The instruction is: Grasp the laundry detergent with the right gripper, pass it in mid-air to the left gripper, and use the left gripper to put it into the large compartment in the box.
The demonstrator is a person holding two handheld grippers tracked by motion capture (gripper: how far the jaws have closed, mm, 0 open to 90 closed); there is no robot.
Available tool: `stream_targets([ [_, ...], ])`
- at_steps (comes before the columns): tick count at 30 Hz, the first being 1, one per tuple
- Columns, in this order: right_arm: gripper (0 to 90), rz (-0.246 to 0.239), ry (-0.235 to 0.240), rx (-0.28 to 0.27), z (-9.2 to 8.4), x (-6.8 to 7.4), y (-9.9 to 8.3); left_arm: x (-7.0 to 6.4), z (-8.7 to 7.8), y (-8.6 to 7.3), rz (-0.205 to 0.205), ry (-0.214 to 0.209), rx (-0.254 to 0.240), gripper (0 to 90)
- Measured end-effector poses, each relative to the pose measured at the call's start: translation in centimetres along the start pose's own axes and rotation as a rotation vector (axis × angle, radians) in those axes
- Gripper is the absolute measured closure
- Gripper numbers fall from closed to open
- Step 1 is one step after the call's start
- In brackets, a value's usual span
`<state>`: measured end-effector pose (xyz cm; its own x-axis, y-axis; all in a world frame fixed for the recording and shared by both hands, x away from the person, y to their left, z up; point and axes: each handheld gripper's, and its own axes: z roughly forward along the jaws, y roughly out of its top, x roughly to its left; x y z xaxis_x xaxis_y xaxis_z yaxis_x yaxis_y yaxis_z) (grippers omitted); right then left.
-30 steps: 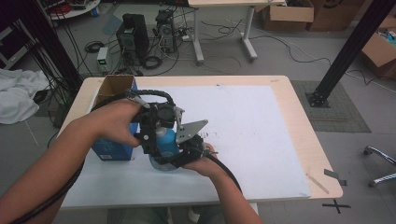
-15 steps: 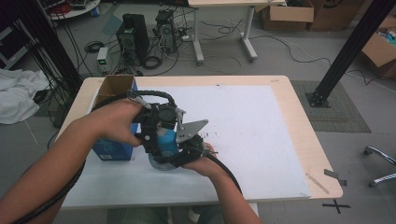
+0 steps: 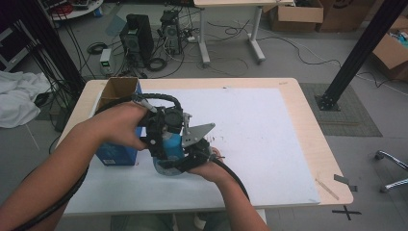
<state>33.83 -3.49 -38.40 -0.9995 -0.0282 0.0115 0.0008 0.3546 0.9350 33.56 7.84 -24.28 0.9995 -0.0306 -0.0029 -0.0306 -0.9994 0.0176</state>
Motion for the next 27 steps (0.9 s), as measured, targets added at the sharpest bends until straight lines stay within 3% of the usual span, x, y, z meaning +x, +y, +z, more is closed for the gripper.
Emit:
stream_targets([
  [7, 45.6, 0.000, -0.004, -0.004, -0.11, -0.09, -0.01, -0.04, 0.01, 0.01, 0.000, 0.017, -0.002, 27.5],
  [27, 45.8, 0.001, -0.009, -0.011, -0.09, -0.12, -0.06, 0.04, 0.13, 0.48, -0.003, 0.010, 0.015, 37.8],
])
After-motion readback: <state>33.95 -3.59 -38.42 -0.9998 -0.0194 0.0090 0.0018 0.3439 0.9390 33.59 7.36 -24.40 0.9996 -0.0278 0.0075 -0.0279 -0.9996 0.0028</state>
